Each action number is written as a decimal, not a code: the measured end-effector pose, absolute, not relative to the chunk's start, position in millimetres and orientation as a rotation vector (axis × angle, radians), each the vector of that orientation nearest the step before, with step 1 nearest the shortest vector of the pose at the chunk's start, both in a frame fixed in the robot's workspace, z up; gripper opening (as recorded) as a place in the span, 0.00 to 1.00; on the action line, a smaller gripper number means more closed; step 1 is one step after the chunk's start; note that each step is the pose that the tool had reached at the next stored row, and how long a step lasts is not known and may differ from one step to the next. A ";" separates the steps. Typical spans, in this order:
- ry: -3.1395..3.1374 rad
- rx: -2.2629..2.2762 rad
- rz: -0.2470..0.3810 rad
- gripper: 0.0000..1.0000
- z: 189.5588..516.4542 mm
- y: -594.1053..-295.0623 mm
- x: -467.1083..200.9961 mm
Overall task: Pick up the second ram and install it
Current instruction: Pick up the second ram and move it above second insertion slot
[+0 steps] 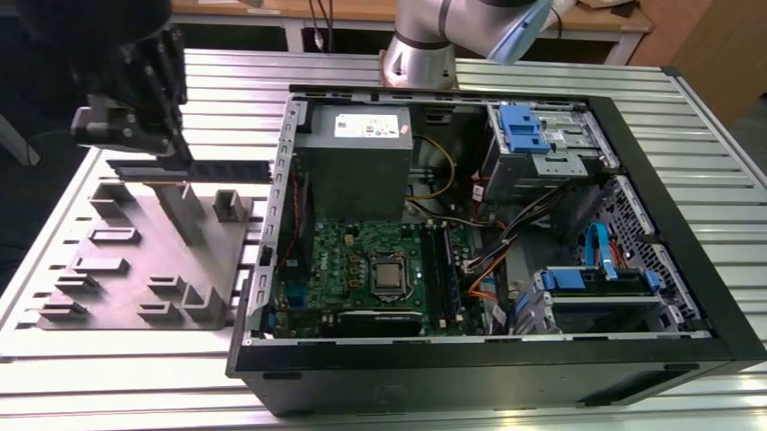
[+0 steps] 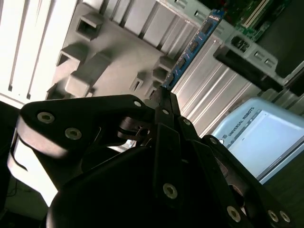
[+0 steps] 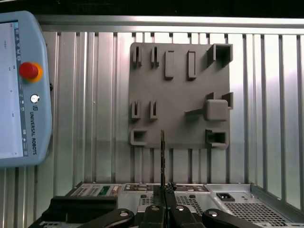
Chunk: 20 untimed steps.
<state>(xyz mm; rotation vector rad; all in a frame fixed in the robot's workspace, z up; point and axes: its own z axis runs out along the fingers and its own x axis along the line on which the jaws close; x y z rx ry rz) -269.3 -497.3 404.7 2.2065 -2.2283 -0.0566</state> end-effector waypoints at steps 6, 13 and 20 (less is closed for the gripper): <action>-2.227 2.205 -0.060 0.08 404.3 -497.3 -241.9; -2.224 2.202 -0.066 0.08 403.9 -497.3 -209.9; -2.222 2.199 -0.071 0.08 403.4 -497.3 -178.1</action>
